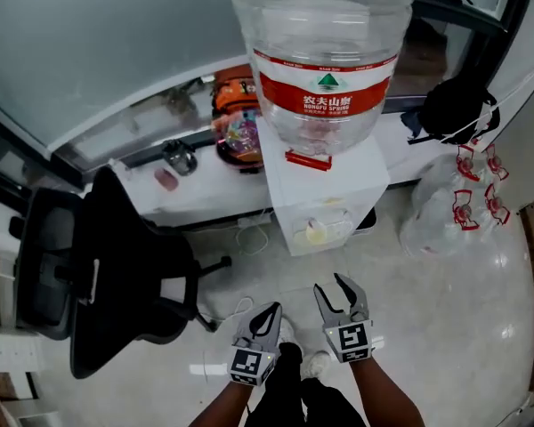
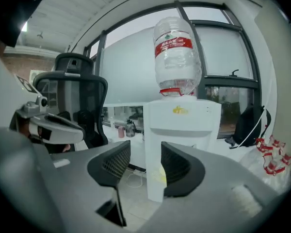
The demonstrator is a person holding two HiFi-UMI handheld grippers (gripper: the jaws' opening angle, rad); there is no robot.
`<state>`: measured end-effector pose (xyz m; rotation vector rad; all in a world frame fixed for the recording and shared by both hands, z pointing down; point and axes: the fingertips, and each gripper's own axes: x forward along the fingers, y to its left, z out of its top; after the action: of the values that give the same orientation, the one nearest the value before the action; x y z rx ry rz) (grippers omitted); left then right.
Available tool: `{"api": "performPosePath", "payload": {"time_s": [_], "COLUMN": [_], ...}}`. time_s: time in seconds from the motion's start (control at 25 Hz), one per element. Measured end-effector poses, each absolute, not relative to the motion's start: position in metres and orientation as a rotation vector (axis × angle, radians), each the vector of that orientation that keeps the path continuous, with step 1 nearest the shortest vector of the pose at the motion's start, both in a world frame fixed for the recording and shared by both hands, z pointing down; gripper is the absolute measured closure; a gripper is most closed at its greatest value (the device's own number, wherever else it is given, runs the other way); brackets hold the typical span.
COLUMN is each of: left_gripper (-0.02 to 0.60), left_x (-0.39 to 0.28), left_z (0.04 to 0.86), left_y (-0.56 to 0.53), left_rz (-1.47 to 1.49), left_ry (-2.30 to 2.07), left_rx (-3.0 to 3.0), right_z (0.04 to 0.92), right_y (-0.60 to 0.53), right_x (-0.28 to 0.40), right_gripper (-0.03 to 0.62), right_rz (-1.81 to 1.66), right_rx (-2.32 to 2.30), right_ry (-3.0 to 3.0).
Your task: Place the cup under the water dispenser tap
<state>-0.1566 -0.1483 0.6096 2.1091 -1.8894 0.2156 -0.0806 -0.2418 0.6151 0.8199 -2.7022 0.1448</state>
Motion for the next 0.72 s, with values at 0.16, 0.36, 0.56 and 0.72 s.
{"api": "performPosePath", "payload": {"time_s": [0.16, 0.36, 0.56, 0.72], "left_gripper": [0.565, 0.565, 0.565, 0.565], "left_x": [-0.141, -0.126, -0.119, -0.115], "left_z": [0.582, 0.546, 0.525, 0.509], "left_y": [-0.138, -0.129, -0.117, -0.106], "left_rz": [0.21, 0.192, 0.174, 0.168], "left_ry": [-1.883, -1.894, -1.913, -1.934], "left_rx": [2.127, 2.147, 2.13, 2.126], "right_z": [0.577, 0.54, 0.508, 0.477], "right_y": [-0.23, -0.212, -0.191, -0.181], "right_x": [-0.055, -0.033, -0.024, -0.022], "right_gripper": [0.493, 0.591, 0.591, 0.591], "right_rz": [0.173, 0.134, 0.128, 0.068], "right_rx": [0.865, 0.87, 0.828, 0.802], "right_ry": [-2.713, -2.729, -2.772, -2.812]}}
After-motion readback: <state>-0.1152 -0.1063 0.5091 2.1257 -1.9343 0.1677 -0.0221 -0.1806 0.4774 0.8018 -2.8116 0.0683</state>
